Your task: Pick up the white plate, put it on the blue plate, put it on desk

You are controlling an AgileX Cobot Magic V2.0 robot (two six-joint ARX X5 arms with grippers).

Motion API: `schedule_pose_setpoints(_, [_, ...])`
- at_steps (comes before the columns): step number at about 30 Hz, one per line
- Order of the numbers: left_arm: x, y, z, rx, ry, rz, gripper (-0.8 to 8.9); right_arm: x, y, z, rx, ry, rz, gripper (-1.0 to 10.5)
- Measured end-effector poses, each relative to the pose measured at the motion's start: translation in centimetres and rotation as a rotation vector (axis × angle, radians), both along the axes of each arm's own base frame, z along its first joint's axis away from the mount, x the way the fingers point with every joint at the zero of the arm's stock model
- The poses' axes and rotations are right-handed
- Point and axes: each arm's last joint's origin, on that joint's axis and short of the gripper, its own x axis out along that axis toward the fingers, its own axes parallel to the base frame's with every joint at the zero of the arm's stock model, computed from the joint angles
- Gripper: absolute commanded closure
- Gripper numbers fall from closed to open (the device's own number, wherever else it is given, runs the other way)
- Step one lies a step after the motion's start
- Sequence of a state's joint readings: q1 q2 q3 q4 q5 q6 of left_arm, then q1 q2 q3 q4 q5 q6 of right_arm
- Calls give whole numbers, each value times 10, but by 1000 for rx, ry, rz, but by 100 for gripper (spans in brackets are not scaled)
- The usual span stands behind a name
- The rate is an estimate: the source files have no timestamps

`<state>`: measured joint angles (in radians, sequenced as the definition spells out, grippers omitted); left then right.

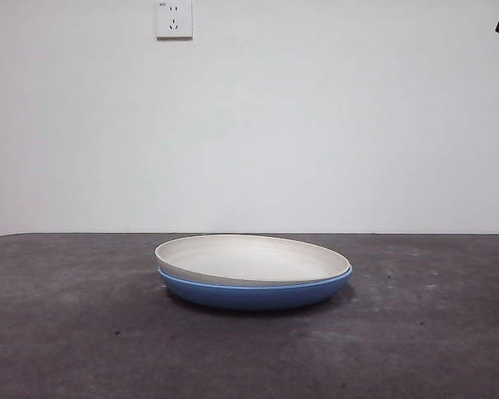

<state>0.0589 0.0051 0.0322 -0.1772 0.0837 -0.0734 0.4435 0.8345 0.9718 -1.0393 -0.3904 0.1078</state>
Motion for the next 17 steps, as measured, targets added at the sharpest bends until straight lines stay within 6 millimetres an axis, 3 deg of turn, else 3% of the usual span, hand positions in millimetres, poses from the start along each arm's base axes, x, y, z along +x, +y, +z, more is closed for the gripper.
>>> schedule_pose_setpoints(9, [0, 0, 0, 0, 0, 0, 795, -11, -15, 10, 3, -137, -45, 938])
schedule_pose_setpoints(14, [0, 0, 0, 0, 0, 0, 795, -22, -36, 27, 50, -442, -165, 938])
schedule_pose_setpoints(17, [0, 0, 0, 0, 0, 0, 795, -28, -45, 23, 64, -611, -247, 938])
